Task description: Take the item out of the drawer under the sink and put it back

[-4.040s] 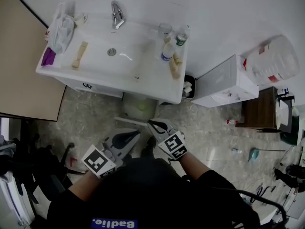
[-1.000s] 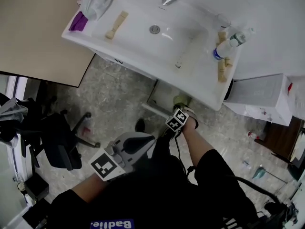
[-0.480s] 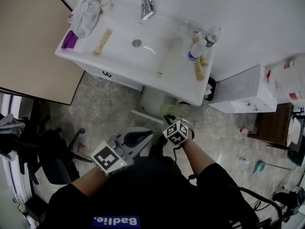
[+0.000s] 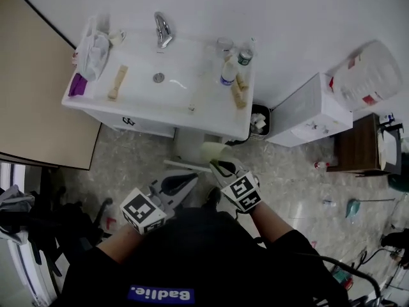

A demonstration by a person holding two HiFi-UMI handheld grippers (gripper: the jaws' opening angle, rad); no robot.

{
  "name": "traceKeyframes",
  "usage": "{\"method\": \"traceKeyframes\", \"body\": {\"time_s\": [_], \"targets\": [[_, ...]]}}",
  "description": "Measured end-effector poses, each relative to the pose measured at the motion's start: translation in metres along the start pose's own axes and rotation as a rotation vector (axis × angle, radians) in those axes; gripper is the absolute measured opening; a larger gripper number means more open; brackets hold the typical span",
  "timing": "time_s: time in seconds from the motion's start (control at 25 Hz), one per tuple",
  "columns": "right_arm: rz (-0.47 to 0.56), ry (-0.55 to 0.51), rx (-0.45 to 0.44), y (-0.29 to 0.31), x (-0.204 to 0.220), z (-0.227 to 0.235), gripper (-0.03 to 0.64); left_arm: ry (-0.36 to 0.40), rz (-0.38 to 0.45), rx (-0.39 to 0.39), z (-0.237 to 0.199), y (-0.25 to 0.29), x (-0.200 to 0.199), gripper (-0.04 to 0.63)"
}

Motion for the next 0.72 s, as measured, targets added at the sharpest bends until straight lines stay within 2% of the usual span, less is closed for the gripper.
{"method": "traceKeyframes", "body": {"time_s": [0.36, 0.72], "targets": [[0.253, 0.166, 0.0, -0.073, -0.036, -0.011, 0.023, 0.047, -0.015, 0.086, 0.019, 0.018, -0.012, 0.006], [0.372, 0.237, -0.017, -0.1, -0.033, -0.021, 0.021, 0.085, -0.035, 0.111, 0.033, 0.024, -0.011, 0.006]]}}
Point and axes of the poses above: the fingertips, and each gripper's own axes: y forward along the fingers, z to its right, x out of its underside, the point moved 8 cm from there along -y, backward along the fingers, and after that the axes turned 6 degrees about y, right-handed, at the moved point
